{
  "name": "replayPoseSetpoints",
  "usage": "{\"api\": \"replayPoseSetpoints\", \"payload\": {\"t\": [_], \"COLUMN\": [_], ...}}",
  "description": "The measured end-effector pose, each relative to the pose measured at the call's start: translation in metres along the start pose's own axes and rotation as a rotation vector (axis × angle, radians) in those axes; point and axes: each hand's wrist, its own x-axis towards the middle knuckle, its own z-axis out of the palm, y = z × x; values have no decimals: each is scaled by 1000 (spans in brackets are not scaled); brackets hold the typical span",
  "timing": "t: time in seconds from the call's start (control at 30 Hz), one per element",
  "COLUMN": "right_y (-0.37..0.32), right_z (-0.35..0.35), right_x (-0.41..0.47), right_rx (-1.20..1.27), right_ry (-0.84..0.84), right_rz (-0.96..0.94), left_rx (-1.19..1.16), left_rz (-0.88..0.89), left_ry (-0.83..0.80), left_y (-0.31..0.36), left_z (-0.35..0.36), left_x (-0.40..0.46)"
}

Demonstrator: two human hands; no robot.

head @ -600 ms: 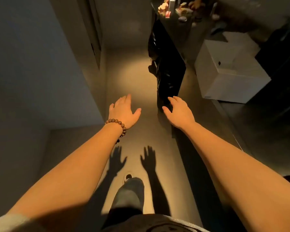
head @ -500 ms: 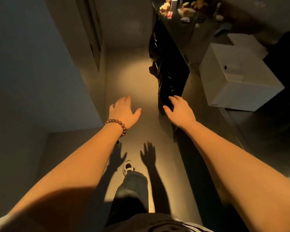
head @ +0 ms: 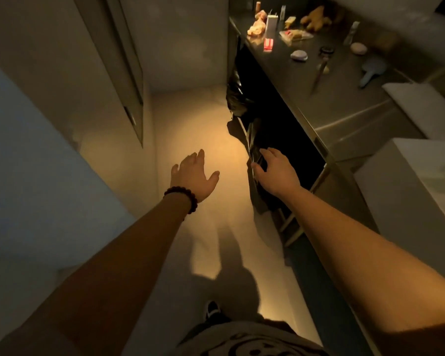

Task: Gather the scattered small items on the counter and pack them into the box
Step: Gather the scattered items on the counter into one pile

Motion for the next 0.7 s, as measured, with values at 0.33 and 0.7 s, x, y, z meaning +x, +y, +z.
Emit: {"api": "replayPoseSetpoints", "payload": {"t": [0.33, 0.7], "right_y": [-6, 37], "right_z": [6, -17], "right_x": [166, 456], "right_rx": [-1, 84], "right_ry": [68, 221], "right_rz": [70, 51], "left_rx": [11, -36], "left_rz": [82, 267], "left_ry": [46, 76], "left_y": [-15, 30], "left_z": [6, 8], "left_x": [182, 486]}}
